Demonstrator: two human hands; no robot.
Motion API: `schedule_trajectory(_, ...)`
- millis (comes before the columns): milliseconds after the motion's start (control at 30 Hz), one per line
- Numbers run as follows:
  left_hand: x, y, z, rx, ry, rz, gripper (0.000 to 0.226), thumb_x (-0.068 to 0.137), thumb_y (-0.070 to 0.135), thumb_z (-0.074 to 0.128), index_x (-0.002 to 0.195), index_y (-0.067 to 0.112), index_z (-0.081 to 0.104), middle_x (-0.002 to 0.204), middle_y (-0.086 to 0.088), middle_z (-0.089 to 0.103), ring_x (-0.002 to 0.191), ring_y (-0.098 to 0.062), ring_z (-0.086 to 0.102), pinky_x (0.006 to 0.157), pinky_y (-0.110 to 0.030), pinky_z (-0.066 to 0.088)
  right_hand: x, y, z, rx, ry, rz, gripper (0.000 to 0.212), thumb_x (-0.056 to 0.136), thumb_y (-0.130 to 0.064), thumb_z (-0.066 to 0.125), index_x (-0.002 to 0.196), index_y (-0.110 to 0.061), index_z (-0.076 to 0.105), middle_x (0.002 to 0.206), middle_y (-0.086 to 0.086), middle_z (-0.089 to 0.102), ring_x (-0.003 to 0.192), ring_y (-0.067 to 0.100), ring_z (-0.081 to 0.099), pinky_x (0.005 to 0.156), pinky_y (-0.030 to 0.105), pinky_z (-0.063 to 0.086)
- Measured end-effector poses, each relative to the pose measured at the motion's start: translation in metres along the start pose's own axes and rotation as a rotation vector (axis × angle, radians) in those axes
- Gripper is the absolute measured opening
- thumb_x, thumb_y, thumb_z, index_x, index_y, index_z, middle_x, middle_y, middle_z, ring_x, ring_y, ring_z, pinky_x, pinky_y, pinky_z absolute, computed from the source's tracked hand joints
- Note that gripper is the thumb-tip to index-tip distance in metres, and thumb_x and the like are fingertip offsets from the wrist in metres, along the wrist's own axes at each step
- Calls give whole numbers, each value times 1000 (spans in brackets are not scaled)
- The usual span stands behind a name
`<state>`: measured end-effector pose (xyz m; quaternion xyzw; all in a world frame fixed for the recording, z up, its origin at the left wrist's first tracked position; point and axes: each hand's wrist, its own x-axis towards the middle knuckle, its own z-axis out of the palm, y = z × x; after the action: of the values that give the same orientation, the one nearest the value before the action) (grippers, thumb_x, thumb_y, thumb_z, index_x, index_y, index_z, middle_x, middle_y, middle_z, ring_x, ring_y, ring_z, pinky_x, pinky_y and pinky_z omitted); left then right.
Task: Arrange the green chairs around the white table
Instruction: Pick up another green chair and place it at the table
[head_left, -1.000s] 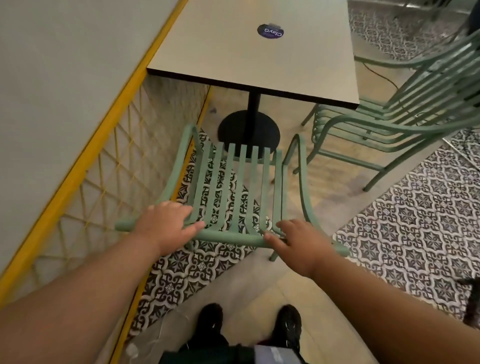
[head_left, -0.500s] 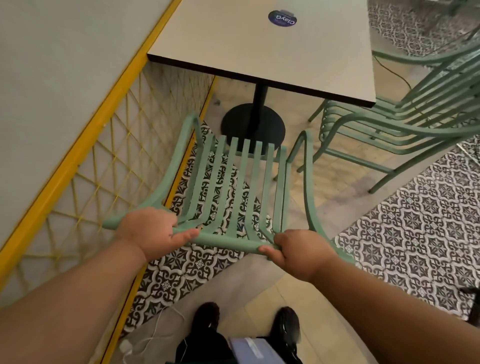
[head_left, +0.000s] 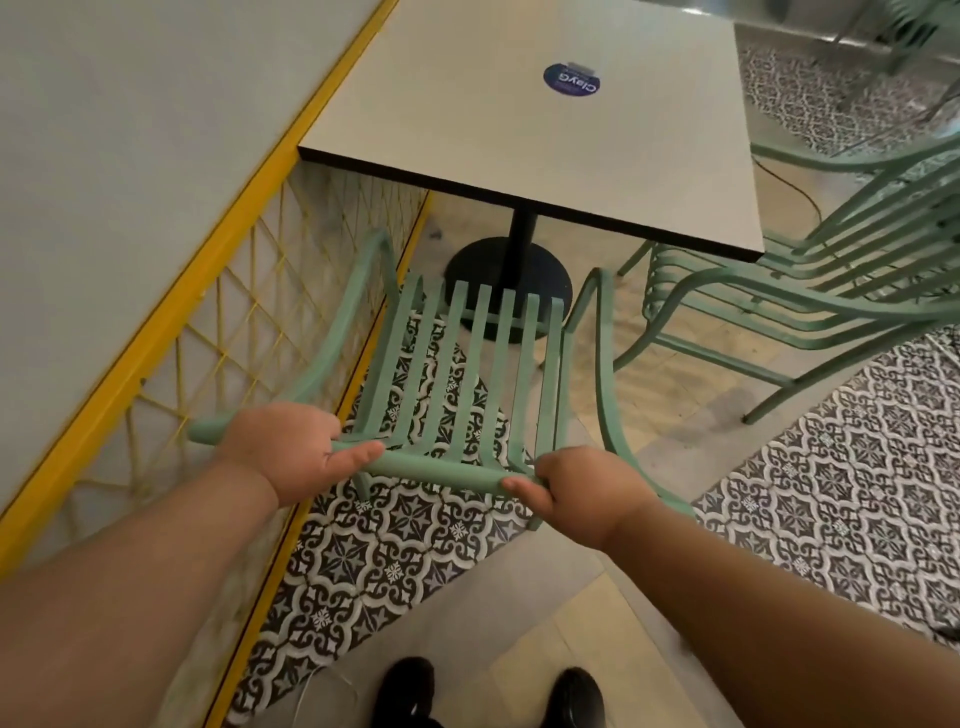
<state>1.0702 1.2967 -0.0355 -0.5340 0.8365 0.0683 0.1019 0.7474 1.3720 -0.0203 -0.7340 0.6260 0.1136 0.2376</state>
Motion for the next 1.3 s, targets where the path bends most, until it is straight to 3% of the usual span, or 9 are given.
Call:
schedule_trajectory(167, 8, -6, 1, -47, 10, -29, 109, 60, 97, -23, 73, 28, 61, 69, 10, 60, 63, -6, 57, 50, -26, 39, 7, 3, 0, 69, 49, 6, 66, 87, -86, 29, 81, -28, 61, 75, -4, 62, 66, 12, 59, 59, 32, 54)
schedule_trajectory(300, 3, -6, -2, -120, 44, -53, 107, 68, 99, -6, 110, 34, 67, 103, 14, 65, 100, -11, 59, 82, -38, 50, 0, 7, 1, 82, 156, -8, 95, 77, -97, 13, 125, -30, 62, 104, -7, 63, 101, 17, 57, 86, 39, 51)
schedule_trajectory(400, -8, -2, -3, -96, 232, -149, 91, 76, 96, 21, 122, 32, 68, 116, 9, 68, 114, -22, 59, 95, -48, 42, -5, 6, -4, 8, 217, 38, 104, 74, -95, -2, 133, -33, 57, 116, -7, 64, 116, 20, 51, 96, 41, 44)
schedule_trajectory(500, -7, -1, -9, 15, 55, -216, 97, 72, 101, 16, 120, 37, 70, 110, 9, 71, 106, -18, 63, 90, -42, 44, 0, 1, -4, -4, 91, 68, 88, 82, -92, 9, 110, -30, 65, 96, -6, 67, 96, 17, 60, 85, 40, 54)
schedule_trajectory(567, -1, -5, -8, 11, -79, -200, 109, 62, 104, 0, 95, 32, 74, 84, 11, 71, 79, -10, 66, 71, -32, 50, 8, -3, -2, 46, -26, 102, 83, 83, -93, 15, 87, -27, 65, 78, -4, 66, 74, 15, 65, 70, 39, 60)
schedule_trajectory(667, 11, -12, -10, -20, -102, -135, 104, 58, 101, -6, 67, 25, 64, 62, 9, 63, 56, -7, 60, 49, -25, 45, 19, -7, 0, 70, -39, 141, 84, 79, -96, 19, 78, -26, 66, 71, -1, 68, 66, 16, 67, 63, 36, 62)
schedule_trajectory(900, 42, -29, -15, 29, -92, -78, 117, 49, 100, -26, 63, 23, 62, 59, 8, 61, 55, -9, 59, 49, -25, 38, 45, -8, -22, 75, -36, 159, 82, 82, -92, 22, 76, -24, 67, 72, 0, 69, 63, 15, 64, 59, 33, 58)
schedule_trajectory(1067, 70, -40, -23, 18, -81, -87, 114, 52, 99, -24, 63, 24, 62, 60, 7, 61, 55, -9, 59, 51, -26, 40, 69, -7, -44, 79, -51, 133, 79, 89, -86, 24, 78, -20, 66, 65, -3, 60, 57, 12, 54, 49, 25, 42)
schedule_trajectory(1300, 99, -55, -27, 62, -79, -119, 118, 48, 100, -25, 65, 25, 65, 61, 7, 62, 57, -7, 59, 50, -26, 44, 97, 1, -51, 135, -83, 132, 82, 82, -92, 27, 76, -20, 66, 64, -4, 61, 52, 10, 52, 45, 27, 51)
